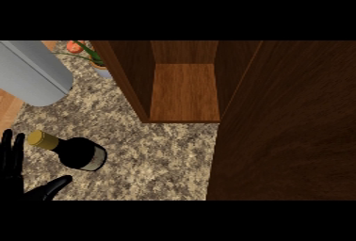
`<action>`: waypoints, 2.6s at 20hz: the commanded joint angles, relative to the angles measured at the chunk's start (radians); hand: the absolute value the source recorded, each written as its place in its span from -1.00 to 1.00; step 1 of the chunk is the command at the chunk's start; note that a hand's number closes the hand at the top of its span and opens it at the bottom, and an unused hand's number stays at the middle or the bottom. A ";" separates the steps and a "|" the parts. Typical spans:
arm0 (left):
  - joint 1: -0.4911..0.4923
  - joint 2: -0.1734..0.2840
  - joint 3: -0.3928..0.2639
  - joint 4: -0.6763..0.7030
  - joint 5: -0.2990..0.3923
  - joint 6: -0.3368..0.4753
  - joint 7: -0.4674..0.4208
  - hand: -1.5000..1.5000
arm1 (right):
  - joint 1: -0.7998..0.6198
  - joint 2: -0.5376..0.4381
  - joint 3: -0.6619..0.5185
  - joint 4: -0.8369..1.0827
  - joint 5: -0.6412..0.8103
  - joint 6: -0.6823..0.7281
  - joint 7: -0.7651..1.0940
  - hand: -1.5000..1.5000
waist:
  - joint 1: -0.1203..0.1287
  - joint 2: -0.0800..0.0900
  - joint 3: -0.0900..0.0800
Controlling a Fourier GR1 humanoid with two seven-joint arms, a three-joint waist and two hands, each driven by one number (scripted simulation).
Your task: Pick up the wine, place it into the cabinet and close the cabinet
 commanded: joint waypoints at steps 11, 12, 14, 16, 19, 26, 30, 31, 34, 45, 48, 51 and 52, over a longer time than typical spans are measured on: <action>-0.065 -0.010 0.078 0.246 0.017 -0.064 -0.163 -1.00 | 0.049 0.036 0.060 -0.148 0.041 -0.023 0.047 -1.00 | -0.002 0.000 0.000; -0.084 0.026 0.148 0.373 0.080 -0.141 -0.239 -1.00 | -0.013 0.006 -0.008 -0.139 -0.026 -0.018 0.079 -1.00 | -0.002 0.001 0.000; -0.026 0.027 0.151 0.332 0.113 -0.188 -0.235 -1.00 | 0.011 0.019 -0.036 -0.052 -0.030 0.004 -0.032 -1.00 | 0.003 0.001 0.000; -0.056 0.012 0.117 0.337 0.056 -0.146 -0.229 -1.00 | -0.002 -0.010 -0.041 -0.165 -0.057 -0.002 0.100 -1.00 | -0.001 0.000 0.000; -0.027 0.001 0.116 0.380 0.084 -0.208 -0.277 -1.00 | -0.063 0.002 -0.031 -0.133 -0.028 -0.030 0.116 -1.00 | 0.003 0.000 0.000; -0.071 0.010 0.141 0.515 0.085 -0.240 -0.361 -1.00 | -0.004 0.018 0.037 -0.151 0.020 -0.024 0.080 -1.00 | 0.000 0.000 0.000; -0.102 0.008 0.135 0.551 0.076 -0.234 -0.370 -1.00 | -0.042 0.004 -0.017 -0.087 -0.027 -0.004 0.068 -1.00 | 0.003 0.001 0.000; -0.181 0.021 0.156 0.656 0.073 -0.222 -0.392 -1.00 | -0.035 -0.038 -0.117 -0.129 -0.129 0.021 0.089 -1.00 | -0.003 0.002 0.000; -0.177 0.017 0.153 0.682 0.077 -0.248 -0.434 -1.00 | -0.047 -0.018 -0.098 -0.144 -0.123 0.000 0.123 -1.00 | -0.002 0.001 0.000; -0.224 0.069 0.212 0.910 0.102 -0.329 -0.558 -1.00 | 0.011 0.005 -0.006 -0.156 -0.028 0.007 0.084 -1.00 | -0.005 0.001 0.000; -0.198 0.005 0.143 0.825 0.071 -0.281 -0.524 -1.00 | -0.025 0.001 -0.053 -0.130 -0.061 0.003 0.086 -1.00 | -0.001 0.001 0.000; -0.234 0.001 0.154 0.919 0.068 -0.290 -0.588 -1.00 | 0.032 -0.015 -0.084 -0.130 -0.110 0.038 0.041 -1.00 | -0.004 0.001 0.001; -0.283 0.037 0.176 0.947 0.098 -0.308 -0.546 -1.00 | -0.052 -0.016 -0.074 -0.148 -0.078 0.003 0.120 -1.00 | -0.004 0.001 0.000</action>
